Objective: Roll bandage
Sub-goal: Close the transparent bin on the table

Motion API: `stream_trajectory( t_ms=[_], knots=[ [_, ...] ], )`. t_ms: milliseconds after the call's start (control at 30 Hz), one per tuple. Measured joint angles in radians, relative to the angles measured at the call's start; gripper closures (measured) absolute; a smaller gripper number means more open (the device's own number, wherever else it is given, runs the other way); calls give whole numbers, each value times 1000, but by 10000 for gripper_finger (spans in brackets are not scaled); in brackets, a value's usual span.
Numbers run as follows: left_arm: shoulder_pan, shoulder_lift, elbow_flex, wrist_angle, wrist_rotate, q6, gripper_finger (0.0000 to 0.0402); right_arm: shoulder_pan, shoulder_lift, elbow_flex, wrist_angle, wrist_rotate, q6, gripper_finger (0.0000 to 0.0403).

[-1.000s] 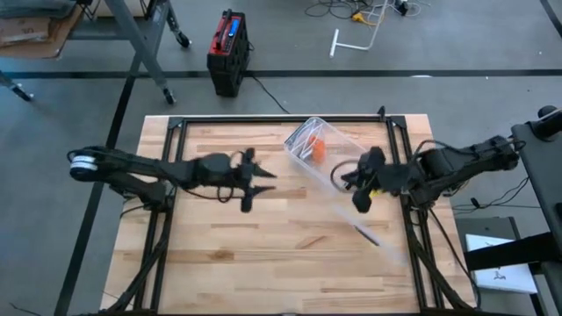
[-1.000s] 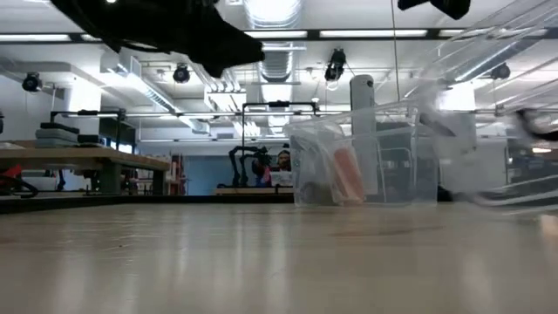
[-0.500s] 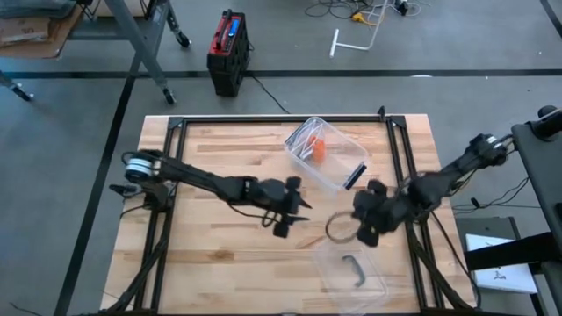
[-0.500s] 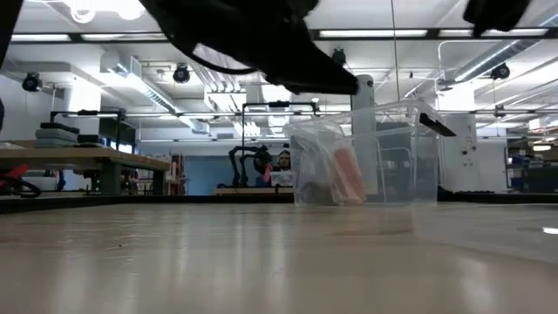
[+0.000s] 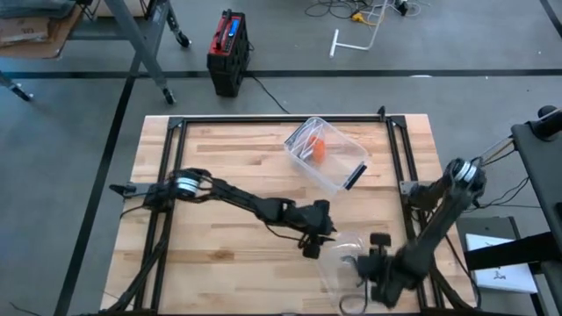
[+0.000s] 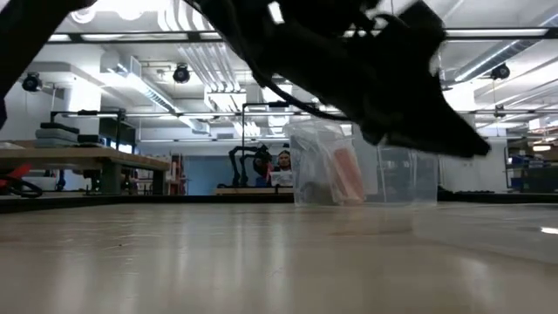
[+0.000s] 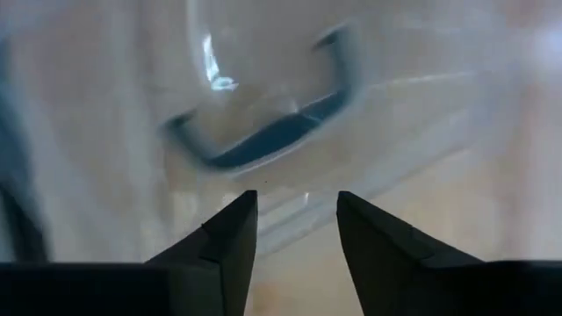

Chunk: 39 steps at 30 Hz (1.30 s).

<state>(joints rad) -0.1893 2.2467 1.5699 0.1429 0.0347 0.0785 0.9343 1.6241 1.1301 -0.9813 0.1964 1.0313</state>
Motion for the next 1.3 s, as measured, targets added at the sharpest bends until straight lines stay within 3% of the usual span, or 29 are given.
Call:
stream_trajectory(
  t_ms=[267,467,600,833,1100,1300],
  knots=[
    [2,149,159,-155,-82,-46,287,152,253,198,3,-58,-2,246],
    [2,162,160,-177,-102,-81,287,205,367,331,-4,-107,3,235],
    [2,162,155,-178,-104,-100,287,220,412,351,-8,-108,30,237],
    [-2,163,152,-176,-107,-134,287,220,451,344,-13,-106,3,285],
    [-20,169,147,-100,-123,-141,287,218,458,344,-15,-111,-79,384],
    [-26,141,146,-119,-144,-90,287,217,439,341,-14,-116,-72,396]
  ],
)
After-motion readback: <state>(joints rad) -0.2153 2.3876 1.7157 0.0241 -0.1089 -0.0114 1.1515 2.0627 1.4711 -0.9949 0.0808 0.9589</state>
